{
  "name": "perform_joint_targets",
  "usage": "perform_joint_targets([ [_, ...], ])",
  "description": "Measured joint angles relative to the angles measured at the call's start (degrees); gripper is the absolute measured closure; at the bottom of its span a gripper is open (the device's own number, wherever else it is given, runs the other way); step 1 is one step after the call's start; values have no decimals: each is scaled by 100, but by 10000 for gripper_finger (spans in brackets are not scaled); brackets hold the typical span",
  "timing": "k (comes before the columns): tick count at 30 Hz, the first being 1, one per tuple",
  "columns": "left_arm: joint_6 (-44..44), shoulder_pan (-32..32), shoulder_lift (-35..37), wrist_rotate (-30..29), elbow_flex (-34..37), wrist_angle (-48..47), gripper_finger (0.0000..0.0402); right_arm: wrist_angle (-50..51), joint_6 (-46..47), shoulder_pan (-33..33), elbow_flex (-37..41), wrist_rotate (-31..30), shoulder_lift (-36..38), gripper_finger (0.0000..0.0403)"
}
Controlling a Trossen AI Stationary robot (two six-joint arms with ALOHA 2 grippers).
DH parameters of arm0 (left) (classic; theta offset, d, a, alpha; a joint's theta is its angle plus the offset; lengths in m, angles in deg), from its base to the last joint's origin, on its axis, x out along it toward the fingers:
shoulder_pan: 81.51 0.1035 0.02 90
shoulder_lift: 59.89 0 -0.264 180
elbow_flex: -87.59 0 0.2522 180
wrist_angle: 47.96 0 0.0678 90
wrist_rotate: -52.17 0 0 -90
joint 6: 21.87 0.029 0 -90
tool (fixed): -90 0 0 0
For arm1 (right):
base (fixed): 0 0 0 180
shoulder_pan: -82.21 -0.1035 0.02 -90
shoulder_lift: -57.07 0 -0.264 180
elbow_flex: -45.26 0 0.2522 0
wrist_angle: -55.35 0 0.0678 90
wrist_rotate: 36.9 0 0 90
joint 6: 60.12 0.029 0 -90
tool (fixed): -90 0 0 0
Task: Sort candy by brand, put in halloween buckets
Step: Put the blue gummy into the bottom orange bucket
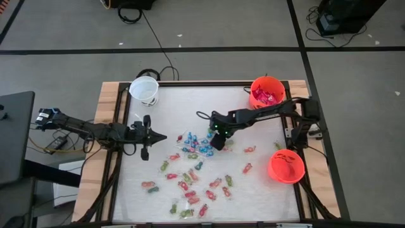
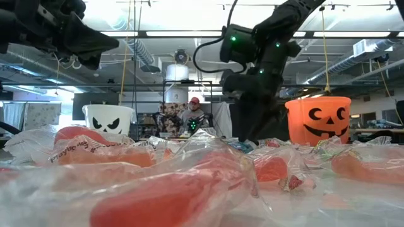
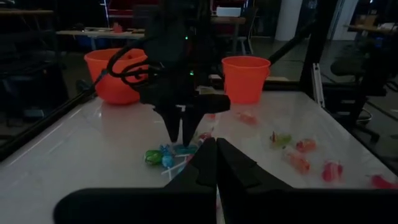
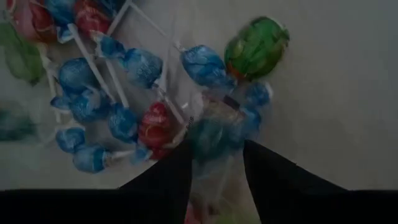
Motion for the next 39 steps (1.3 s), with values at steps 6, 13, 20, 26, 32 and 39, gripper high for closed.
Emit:
perform_joint_targets([
  [6,3,4,0,-379,0,-54,395,-124,27,-2,-2,135,-19,373],
  [13,-277,4,0,-416,0,-59,394,792,623,-20,-2,-85,890,396],
  [20,-429,4,0,-420,0,-69,394,2517,1734,-244,-2,-209,2308,399],
  [26,-420,4,0,-420,0,-75,394,4152,2892,-916,-2,-28,3191,400],
  [32,-420,2,0,-282,0,-75,394,4492,4422,-2012,-2,634,3760,401],
  [39,-420,2,0,60,-2,-185,394,5201,6391,-3429,-2,756,3916,401],
])
